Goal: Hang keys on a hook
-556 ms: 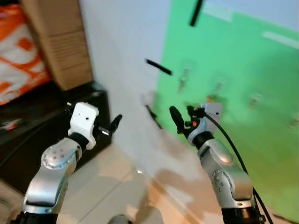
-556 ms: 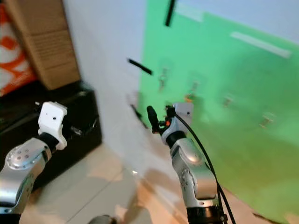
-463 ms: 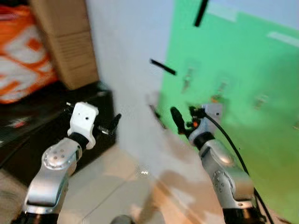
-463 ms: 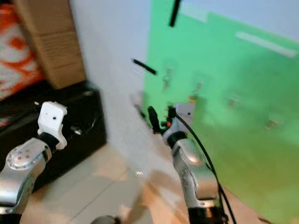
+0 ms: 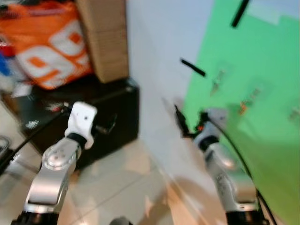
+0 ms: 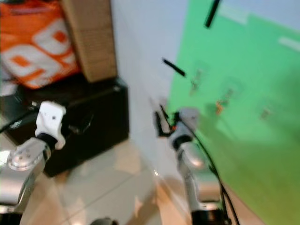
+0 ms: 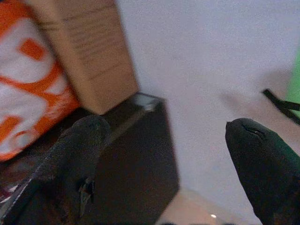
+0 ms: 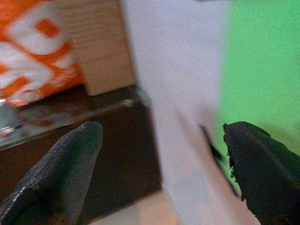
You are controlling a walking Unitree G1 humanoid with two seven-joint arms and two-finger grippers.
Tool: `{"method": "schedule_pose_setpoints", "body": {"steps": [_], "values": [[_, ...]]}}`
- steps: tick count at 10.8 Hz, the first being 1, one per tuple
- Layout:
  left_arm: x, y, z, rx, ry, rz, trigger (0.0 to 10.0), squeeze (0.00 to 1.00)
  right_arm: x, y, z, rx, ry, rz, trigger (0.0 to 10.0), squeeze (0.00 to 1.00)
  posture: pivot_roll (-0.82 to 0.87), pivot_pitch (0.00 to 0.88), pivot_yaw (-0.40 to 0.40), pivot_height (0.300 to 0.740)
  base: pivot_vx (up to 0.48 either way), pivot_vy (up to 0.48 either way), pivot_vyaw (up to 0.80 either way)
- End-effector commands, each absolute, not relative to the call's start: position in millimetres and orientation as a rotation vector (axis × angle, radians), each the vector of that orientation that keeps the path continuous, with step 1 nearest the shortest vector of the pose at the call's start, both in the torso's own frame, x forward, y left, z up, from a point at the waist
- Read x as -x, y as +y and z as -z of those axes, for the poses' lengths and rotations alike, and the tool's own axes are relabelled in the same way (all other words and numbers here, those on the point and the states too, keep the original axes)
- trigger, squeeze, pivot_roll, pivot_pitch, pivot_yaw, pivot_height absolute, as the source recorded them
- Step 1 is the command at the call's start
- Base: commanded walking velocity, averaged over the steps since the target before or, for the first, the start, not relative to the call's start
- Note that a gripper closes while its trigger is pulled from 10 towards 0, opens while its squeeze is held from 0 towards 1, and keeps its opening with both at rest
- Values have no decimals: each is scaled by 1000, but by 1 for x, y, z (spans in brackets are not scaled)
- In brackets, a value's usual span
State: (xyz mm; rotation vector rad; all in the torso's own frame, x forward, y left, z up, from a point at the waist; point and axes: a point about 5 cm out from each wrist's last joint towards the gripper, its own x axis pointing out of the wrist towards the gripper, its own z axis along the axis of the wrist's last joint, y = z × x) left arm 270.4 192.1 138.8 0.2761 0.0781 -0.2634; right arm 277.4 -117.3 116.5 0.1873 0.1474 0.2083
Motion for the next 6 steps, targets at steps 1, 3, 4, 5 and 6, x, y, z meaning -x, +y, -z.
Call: {"method": "schedule_pose_setpoints", "body": {"steps": [1, 3, 4, 5, 6], "values": [[-270, 188, -140, -280, 62, 274, 10000, 0, -277, -124, -117, -163, 137, -191, 10000, 1000, 39, 0, -18, 740, 247, 0, 800], [-270, 187, -139, -278, 66, 273, 10000, 0, -276, -123, -116, -165, 142, -195, 10000, 1000, 42, 0, -21, 740, 281, 0, 800], [-270, 186, -139, -281, 71, 279, 10000, 0, -276, -122, -116, -164, 140, -201, 10000, 1000, 44, 0, -22, 740, 292, 0, 794], [-270, 186, -139, -283, 71, 281, 10000, 0, -277, -121, -116, -166, 140, -205, 10000, 1000, 49, 0, -25, 740, 292, 0, 794], [-270, 188, -139, -283, 70, 282, 10000, 0, -277, -120, -116, -169, 139, -211, 10000, 1000, 54, 0, -29, 740, 334, 0, 669]]}}
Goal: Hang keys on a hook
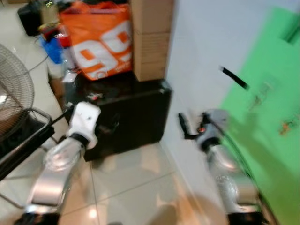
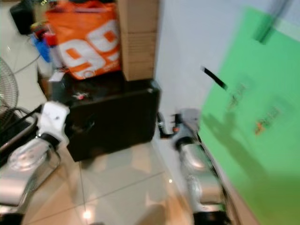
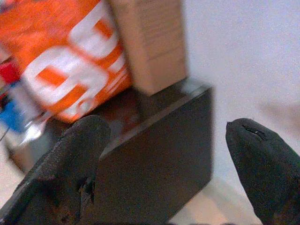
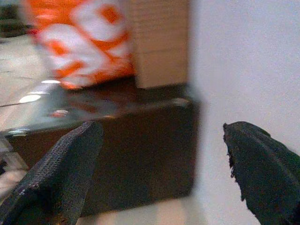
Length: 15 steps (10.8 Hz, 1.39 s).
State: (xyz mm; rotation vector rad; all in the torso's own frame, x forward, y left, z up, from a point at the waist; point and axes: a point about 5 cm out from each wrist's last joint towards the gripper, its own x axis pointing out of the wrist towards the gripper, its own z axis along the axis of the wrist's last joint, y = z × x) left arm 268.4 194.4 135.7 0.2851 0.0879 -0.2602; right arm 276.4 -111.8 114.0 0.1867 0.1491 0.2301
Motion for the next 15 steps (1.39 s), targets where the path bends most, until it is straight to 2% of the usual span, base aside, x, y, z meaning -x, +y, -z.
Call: {"method": "schedule_pose_setpoints", "body": {"steps": [1, 4, 15], "values": [[-270, 188, -139, -279, 70, 281, 10000, 0, -278, -119, -116, -167, 139, -215, 10000, 1000, 57, 0, -32, 740, 364, 0, 669], [-269, 188, -139, -270, 71, 276, 10000, 0, -278, -120, -116, -166, 140, -216, 10000, 1000, 58, 0, -36, 740, 374, 0, 562], [-270, 190, -137, -263, 76, 269, 10000, 0, -282, -131, -120, -151, 107, -154, 10000, 1000, 58, 0, -47, 740, 376, 0, 0]]}}
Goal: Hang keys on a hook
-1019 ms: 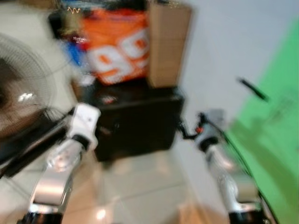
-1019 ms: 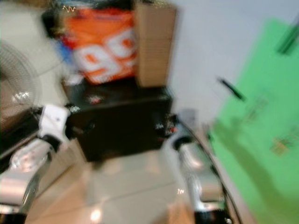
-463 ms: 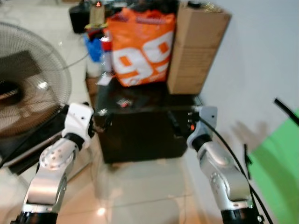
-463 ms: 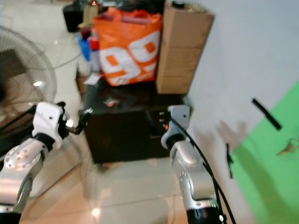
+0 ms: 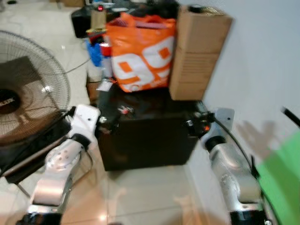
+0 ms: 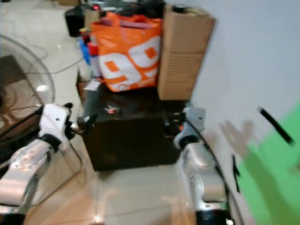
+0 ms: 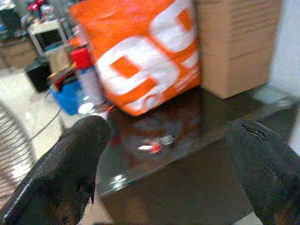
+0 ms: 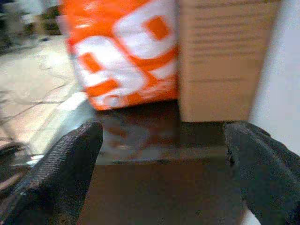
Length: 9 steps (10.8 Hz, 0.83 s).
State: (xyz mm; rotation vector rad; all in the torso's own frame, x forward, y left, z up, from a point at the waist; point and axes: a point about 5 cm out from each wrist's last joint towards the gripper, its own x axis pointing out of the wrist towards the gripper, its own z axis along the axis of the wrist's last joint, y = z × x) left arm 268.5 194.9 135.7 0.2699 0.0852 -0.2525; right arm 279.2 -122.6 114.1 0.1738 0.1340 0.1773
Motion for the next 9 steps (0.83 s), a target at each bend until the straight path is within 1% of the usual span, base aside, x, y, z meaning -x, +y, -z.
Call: {"method": "schedule_pose_setpoints", "body": {"steps": [1, 3, 9], "values": [[-270, 190, -137, -263, 76, 269, 10000, 0, -282, -131, -120, -151, 107, -154, 10000, 1000, 58, 0, -47, 740, 379, 0, 0], [-270, 191, -136, -262, 77, 260, 10000, 0, -284, -134, -120, -137, 110, -153, 10000, 1000, 62, 0, -59, 740, 373, 0, 0], [-270, 191, -136, -265, 74, 261, 10000, 0, -285, -133, -118, -130, 125, -167, 10000, 1000, 62, 0, -63, 740, 372, 0, 0]]}}
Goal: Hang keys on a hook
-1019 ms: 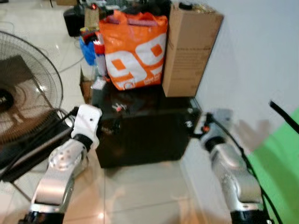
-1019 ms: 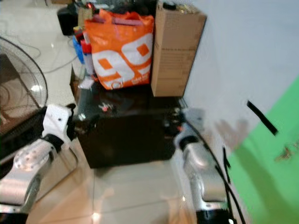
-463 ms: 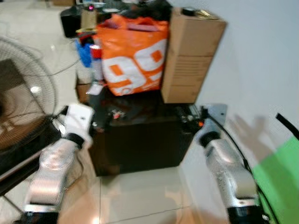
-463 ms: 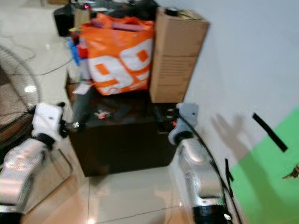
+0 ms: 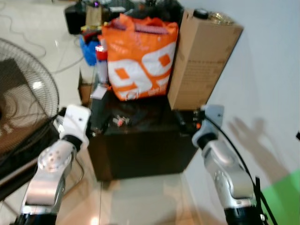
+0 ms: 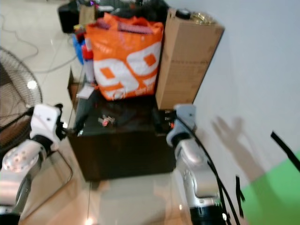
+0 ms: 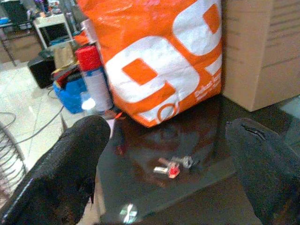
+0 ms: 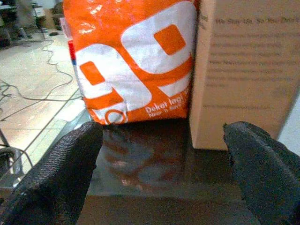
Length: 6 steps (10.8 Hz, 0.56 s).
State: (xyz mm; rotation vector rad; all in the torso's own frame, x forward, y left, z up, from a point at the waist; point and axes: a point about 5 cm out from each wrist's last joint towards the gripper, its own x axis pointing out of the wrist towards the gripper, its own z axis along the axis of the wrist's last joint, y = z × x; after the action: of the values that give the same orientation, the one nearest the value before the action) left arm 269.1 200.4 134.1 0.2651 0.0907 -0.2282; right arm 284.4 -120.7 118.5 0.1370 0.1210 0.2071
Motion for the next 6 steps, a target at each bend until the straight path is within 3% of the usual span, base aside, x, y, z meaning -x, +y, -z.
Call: {"method": "schedule_pose_setpoints", "body": {"steps": [1, 6], "values": [[-271, 190, -136, -265, 74, 263, 10000, 0, -285, -134, -119, -130, 123, -167, 10000, 1000, 60, 0, -63, 740, 368, 0, 0], [-270, 188, -136, -267, 72, 275, 10000, 0, -286, -135, -118, -109, 128, -175, 10000, 1000, 59, 0, -65, 740, 368, 0, 0]]}}
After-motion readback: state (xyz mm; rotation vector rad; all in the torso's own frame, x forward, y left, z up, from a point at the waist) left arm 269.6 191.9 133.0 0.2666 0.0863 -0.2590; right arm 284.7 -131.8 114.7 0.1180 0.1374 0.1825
